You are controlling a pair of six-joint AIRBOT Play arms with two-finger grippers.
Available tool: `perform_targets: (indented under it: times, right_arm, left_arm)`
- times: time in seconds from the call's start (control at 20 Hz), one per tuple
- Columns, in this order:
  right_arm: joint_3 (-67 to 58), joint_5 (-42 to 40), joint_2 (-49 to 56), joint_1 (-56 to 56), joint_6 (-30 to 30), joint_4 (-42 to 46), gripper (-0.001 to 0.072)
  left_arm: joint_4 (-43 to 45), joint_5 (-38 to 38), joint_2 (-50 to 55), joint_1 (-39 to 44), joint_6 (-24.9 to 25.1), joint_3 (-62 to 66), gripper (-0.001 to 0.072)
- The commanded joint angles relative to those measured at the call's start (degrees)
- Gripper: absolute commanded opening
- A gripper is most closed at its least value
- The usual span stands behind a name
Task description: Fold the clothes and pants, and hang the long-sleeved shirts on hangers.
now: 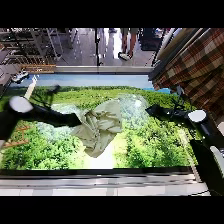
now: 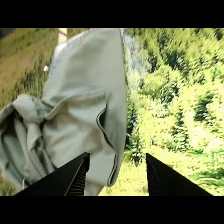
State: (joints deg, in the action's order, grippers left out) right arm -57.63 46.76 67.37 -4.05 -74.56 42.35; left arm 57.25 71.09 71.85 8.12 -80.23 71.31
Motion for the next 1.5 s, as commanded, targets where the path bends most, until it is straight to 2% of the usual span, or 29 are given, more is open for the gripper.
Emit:
perform_targets:
  times: [0.0, 0.2, 0.25, 0.3, 0.4, 0.5, 0.55, 0.6, 0.65, 0.75, 0.85, 0.95, 1.05, 1.1, 1.3, 1.35, 1.4, 1.45]
  right_arm:
    - [-0.61, 7.52, 5.86, 1.31, 14.56, -11.06, 0.0426]
    - [-9.4, 15.41, 22.01, 5.03, 23.34, -11.8, 0.0463]
    - [-12.44, 16.57, 25.79, 6.16, 25.03, -11.54, 0.0463]
    - [-15.76, 15.89, 29.31, 7.69, 25.42, -9.86, 0.0463]
    - [-22.32, 13.92, 34.97, 11.08, 23.91, -3.61, 0.0464]
    - [-28.28, 13.0, 39.58, 14.78, 20.63, 3.41, 0.0464]
    - [-30.84, 12.46, 41.53, 16.55, 17.25, 7.98, 0.0463]
    - [-33.2, 10.88, 43.23, 18.21, 13.31, 12.46, 0.0462]
    - [-35.5, 10.69, 44.54, 19.45, 12.37, 13.29, 0.0401]
    - [-38.82, 9.55, 45.53, 21.11, 9.73, 14.64, 0.0051]
    - [-42.05, 11.87, 44.57, 21.22, 2.32, 21.84, 0.0021]
    - [-44.74, 18.12, 39.98, 20.59, 0.31, 32.81, 0.002]
    - [-45.64, 21.79, 31.04, 20.17, 0.44, 41.09, 0.002]
    - [-45.64, 23.1, 25.75, 20.13, 0.55, 42.99, 0.002]
    - [-45.64, 23.93, 5.73, 21.05, 1.77, 41.57, 0.002]
    - [-45.64, 24.17, 2.95, 21.27, 1.29, 40.72, 0.002]
    - [-45.64, 24.76, 1.03, 21.62, 0.11, 40.06, 0.0021]
    - [-45.64, 25.88, -0.24, 21.59, -0.83, 39.41, 0.0021]
  left_arm:
    - [-6.03, -14.01, 7.15, 4.96, 0.59, -5.57, 0.0707]
    - [-13.0, -23.58, 16.65, 6.36, 0.5, -5.46, 0.0702]
    - [-13.16, -26.03, 17.81, 6.36, 0.28, -5.46, 0.067]
    - [-12.68, -28.79, 18.69, 6.36, -0.79, -5.46, 0.0579]
    - [-12.72, -33.33, 19.91, 6.12, -2.56, -5.46, 0.0523]
    - [-12.28, -36.96, 20.72, 6.03, -2.93, -5.46, 0.0098]
    - [-12.28, -38.01, 20.76, 6.05, -2.91, -5.46, 0.0009]
    - [-12.33, -38.95, 20.74, 6.05, -2.95, -5.46, 0.0009]
    - [-12.31, -39.21, 20.74, 6.03, -2.95, -5.46, 0.0008]
    - [-12.28, -38.8, 20.72, 5.62, -3.48, -5.46, 0.0006]
    - [-12.17, -35.87, 19.93, 4.46, -4.37, -5.44, 0.0004]
    - [-6.1, -29.31, 16.04, 2.25, -4.22, -4.96, 0.0003]
    - [2.6, -20.76, 8.74, -0.83, -4.22, -2.58, 0.0003]
    - [5.46, -16.04, 4.2, -2.93, -4.0, -0.5, 0.0003]
    - [4.96, -2.95, -9.77, -10.32, -1.18, 4.11, 0.001]
    - [4.87, -1.01, -10.88, -10.32, -1.2, 4.09, 0.0142]
    - [3.96, 0.48, -10.93, -8.85, -1.2, 4.04, 0.0433]
    - [3.63, 0.81, -10.21, -6.62, -1.25, 4.0, 0.0552]
